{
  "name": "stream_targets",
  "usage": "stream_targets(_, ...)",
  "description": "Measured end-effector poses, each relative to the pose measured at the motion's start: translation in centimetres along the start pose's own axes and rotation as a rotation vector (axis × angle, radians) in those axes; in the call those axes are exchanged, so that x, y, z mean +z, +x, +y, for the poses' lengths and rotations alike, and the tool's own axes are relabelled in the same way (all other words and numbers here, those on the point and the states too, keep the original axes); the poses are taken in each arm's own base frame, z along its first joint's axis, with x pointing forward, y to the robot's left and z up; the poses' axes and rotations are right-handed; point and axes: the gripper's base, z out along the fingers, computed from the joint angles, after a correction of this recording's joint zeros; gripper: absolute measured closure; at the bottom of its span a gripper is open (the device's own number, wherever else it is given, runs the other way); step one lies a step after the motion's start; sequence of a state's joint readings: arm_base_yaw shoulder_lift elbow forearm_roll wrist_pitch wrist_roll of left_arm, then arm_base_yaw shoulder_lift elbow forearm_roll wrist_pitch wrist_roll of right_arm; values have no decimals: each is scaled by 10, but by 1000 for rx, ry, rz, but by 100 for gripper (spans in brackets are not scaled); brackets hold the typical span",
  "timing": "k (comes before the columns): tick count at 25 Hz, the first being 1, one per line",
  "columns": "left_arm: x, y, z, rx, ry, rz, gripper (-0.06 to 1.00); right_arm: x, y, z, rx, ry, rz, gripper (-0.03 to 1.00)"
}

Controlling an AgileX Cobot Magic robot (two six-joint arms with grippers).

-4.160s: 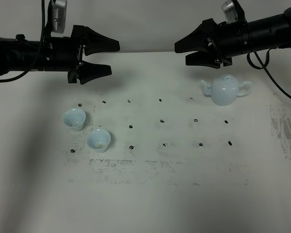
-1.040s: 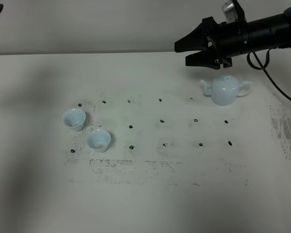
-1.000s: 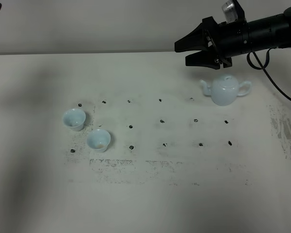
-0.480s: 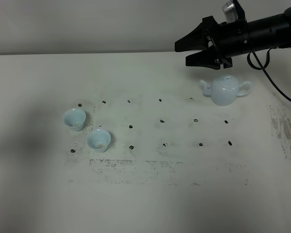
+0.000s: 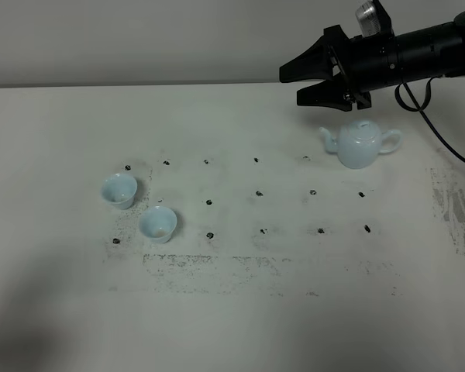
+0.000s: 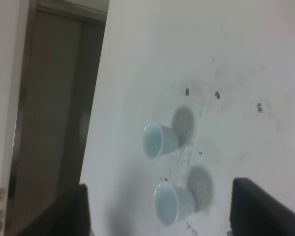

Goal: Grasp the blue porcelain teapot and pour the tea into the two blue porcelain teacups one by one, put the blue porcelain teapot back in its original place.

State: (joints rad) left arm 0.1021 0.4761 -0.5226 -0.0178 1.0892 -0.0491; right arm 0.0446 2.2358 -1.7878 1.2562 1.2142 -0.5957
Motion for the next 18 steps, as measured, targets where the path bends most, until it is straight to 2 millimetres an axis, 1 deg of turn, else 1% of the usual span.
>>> stream_targets(4, -9, 29, 1, 1, 12, -192, 19, 0, 0, 0, 1, 0, 0, 39)
stream_targets(9, -23, 53, 2, 5, 24, -404, 19, 0, 0, 0, 1, 0, 0, 39)
stream_targets(11, -25, 57, 3, 5, 25, -431, 19, 0, 0, 0, 1, 0, 0, 39)
stream_targets(18, -25, 58, 3, 4, 26, -433, 19, 0, 0, 0, 0, 0, -1, 39)
